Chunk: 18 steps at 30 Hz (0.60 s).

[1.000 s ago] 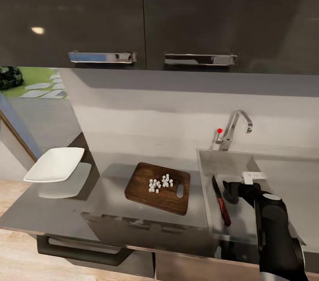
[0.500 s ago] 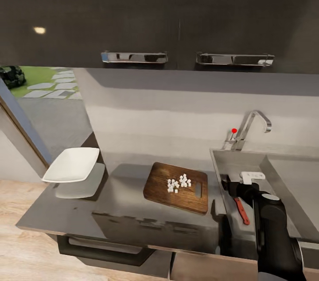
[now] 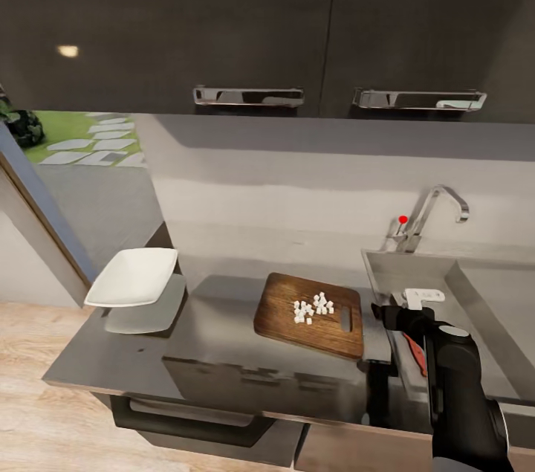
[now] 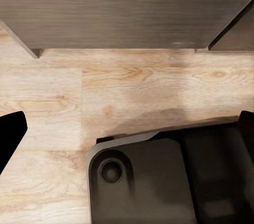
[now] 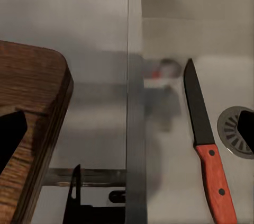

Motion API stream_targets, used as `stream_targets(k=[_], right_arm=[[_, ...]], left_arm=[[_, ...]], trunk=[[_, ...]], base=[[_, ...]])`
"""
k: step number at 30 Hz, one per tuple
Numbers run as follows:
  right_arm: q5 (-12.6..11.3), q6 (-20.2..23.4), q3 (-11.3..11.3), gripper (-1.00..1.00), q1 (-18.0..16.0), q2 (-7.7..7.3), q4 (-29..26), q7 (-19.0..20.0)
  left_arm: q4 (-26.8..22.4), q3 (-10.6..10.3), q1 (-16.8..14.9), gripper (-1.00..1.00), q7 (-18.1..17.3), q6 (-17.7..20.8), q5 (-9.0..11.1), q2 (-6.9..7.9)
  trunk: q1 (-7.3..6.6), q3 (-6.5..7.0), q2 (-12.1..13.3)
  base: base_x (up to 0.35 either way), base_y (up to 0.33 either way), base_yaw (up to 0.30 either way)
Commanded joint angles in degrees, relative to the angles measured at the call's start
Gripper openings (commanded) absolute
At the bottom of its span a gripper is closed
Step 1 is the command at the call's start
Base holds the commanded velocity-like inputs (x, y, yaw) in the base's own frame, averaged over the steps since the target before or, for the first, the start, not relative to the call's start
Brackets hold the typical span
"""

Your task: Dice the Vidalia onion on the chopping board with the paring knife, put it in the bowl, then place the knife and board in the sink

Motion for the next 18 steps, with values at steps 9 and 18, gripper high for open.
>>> stream_targets(k=[9, 18], right_arm=[[0.6, 0.1, -0.1, 1.0, -0.1, 0.07, -0.1, 0.6], [0.6, 0.1, -0.1, 1.0, -0.1, 0.05, 0.0, 0.6]], left_arm=[[-0.1, -0.4, 0.0, 1.0, 0.1, -0.1, 0.6, 0.07], [-0.1, -0.4, 0.0, 1.0, 0.1, -0.1, 0.6, 0.02]], trunk=[[0.04, -0.1, -0.1], [0.04, -0.1, -0.1]], base=[[0.0, 0.095, 0.0], [0.0, 0.046, 0.0]])
